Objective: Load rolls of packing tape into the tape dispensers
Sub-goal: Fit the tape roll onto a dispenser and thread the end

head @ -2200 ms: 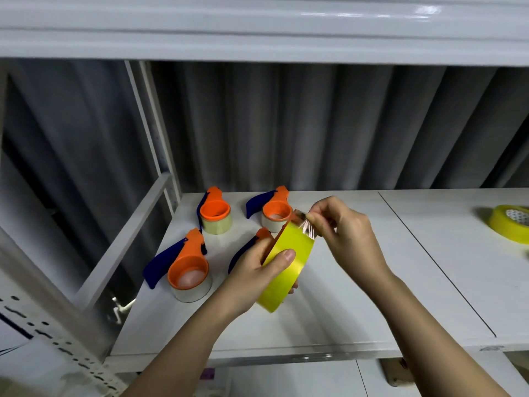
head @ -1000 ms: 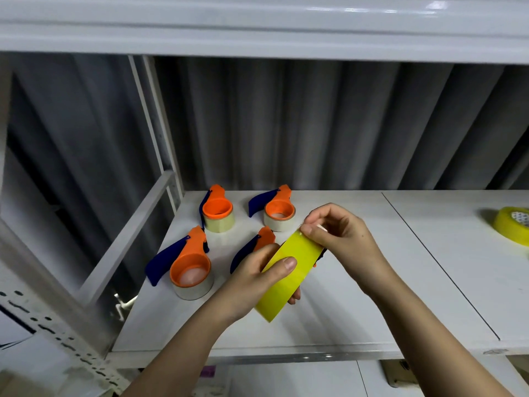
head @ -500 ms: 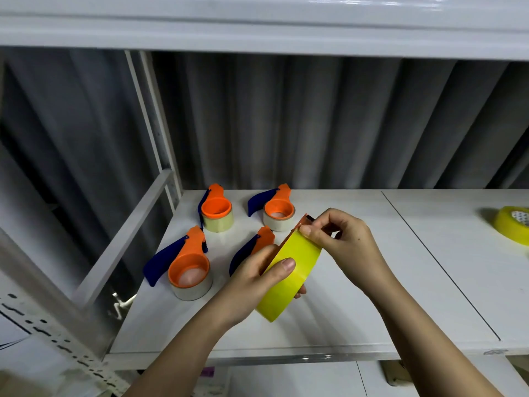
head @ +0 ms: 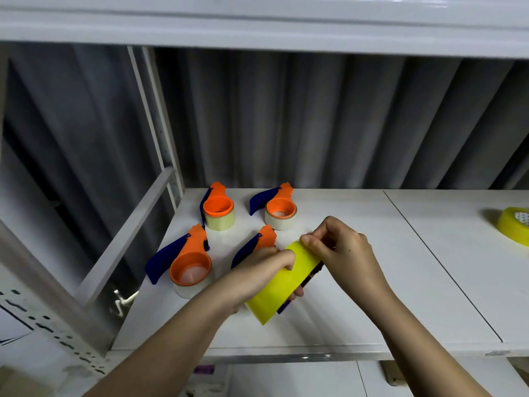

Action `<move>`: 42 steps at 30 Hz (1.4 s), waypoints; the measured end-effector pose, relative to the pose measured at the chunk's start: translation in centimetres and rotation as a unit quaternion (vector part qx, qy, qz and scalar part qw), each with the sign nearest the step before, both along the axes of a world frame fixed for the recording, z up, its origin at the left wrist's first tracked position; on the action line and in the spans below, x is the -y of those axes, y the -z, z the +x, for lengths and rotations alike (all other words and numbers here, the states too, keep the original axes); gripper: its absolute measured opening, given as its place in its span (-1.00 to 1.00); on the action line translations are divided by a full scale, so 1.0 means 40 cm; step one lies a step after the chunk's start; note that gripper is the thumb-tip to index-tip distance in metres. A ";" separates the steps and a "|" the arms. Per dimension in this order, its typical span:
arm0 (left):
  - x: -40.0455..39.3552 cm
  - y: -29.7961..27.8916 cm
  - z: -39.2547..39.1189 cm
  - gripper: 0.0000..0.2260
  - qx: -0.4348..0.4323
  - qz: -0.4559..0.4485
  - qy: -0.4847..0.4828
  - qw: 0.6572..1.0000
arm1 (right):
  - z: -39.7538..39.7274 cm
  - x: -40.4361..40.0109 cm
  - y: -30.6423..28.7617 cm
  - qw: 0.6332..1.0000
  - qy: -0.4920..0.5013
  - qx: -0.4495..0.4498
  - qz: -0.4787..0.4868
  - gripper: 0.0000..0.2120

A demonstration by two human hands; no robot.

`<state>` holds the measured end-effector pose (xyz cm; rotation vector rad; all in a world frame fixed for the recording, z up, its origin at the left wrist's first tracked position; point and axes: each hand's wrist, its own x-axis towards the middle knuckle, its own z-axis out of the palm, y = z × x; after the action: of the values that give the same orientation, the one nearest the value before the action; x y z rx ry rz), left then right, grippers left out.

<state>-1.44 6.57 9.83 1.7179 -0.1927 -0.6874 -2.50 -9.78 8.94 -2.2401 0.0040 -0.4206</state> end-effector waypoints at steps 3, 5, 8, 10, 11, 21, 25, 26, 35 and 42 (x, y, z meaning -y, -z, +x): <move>0.031 0.014 -0.010 -0.58 0.033 0.009 -0.075 0.997 | -0.004 0.002 -0.014 0.999 0.016 -0.010 -0.039 -0.78; 0.043 0.027 -0.013 -0.50 0.039 0.011 -0.107 0.993 | -0.002 0.008 -0.020 0.998 0.018 -0.026 -0.047 -0.77; 0.042 0.040 -0.011 -0.51 0.054 0.022 -0.128 0.990 | 0.005 0.027 -0.020 0.998 0.017 -0.048 0.034 -0.78; 0.038 0.039 -0.014 -0.42 0.065 0.036 -0.129 0.989 | 0.007 0.041 -0.022 0.993 0.005 -0.052 0.102 -0.79; 0.036 0.036 -0.017 -0.39 0.070 0.042 -0.126 0.989 | 0.006 0.045 -0.023 0.992 -0.004 -0.051 0.114 -0.79; 0.023 0.008 -0.023 -0.66 0.114 0.032 -0.118 0.986 | 0.039 0.110 -0.019 0.998 0.005 -0.017 0.052 -0.78; 0.018 0.005 -0.025 -0.66 0.127 0.033 -0.117 0.984 | 0.049 0.120 -0.029 0.997 -0.020 -0.044 0.066 -0.79; 0.016 0.004 -0.024 -0.65 0.129 0.035 -0.116 0.984 | 0.051 0.120 -0.030 0.996 -0.021 -0.046 0.070 -0.79; 0.013 -0.008 -0.033 -0.64 0.122 0.019 -0.121 0.985 | 0.058 0.113 -0.020 0.991 -0.013 -0.056 0.123 -0.80; 0.009 -0.009 -0.039 -0.68 0.115 0.008 -0.121 0.986 | 0.054 0.113 -0.030 0.981 -0.035 -0.122 0.146 -0.78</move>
<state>-2.99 6.21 10.19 1.7974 -0.1351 -0.3124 -0.34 -14.32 10.12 -1.9816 0.1095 -0.0964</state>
